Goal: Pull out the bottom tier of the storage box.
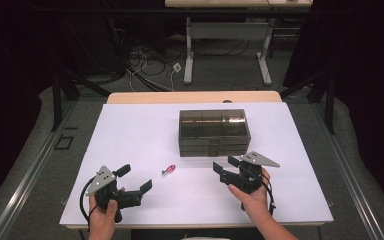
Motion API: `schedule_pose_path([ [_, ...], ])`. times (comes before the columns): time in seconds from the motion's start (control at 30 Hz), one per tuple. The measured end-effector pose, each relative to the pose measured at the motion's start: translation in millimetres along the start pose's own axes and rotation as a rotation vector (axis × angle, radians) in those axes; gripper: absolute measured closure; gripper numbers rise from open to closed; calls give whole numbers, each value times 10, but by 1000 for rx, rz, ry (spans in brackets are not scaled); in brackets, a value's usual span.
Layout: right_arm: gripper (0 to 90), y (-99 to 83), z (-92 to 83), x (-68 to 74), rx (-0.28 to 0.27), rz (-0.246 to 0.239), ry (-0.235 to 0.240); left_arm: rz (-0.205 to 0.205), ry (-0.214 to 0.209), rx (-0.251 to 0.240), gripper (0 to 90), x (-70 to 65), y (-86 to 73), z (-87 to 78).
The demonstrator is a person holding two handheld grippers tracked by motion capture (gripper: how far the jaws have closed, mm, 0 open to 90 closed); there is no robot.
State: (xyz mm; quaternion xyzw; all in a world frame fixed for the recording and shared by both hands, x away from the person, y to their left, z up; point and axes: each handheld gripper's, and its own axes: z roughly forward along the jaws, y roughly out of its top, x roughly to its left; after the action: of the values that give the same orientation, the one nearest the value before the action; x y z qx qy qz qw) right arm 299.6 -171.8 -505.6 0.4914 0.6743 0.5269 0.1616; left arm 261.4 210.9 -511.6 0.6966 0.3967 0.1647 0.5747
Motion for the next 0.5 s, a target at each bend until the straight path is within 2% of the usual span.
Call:
schedule_pose_path([
  [0.03, 353, 0, 0, 0, 0, 0, 0, 0, 0, 0, 7, 0, 0, 0],
  [0.07, 355, 5, 70, -6, 16, 35, 0, 1, -1, -1, 7, 1, 2, -1],
  [0.17, 389, 19, 161, -29, 16, 90, 1, 1, -3, 0, 7, 3, 0, 0],
  [0.33, 418, 23, 289, -64, 25, 167, 5, 2, -3, 2, 7, 17, 1, -3],
  [0.43, 428, 24, 333, -78, 30, 187, 0, -2, 0, -2, 7, 16, 1, -9],
  [0.5, 438, 15, 396, -80, 48, 232, -7, 2, 1, -2, 7, 22, 3, -15],
])
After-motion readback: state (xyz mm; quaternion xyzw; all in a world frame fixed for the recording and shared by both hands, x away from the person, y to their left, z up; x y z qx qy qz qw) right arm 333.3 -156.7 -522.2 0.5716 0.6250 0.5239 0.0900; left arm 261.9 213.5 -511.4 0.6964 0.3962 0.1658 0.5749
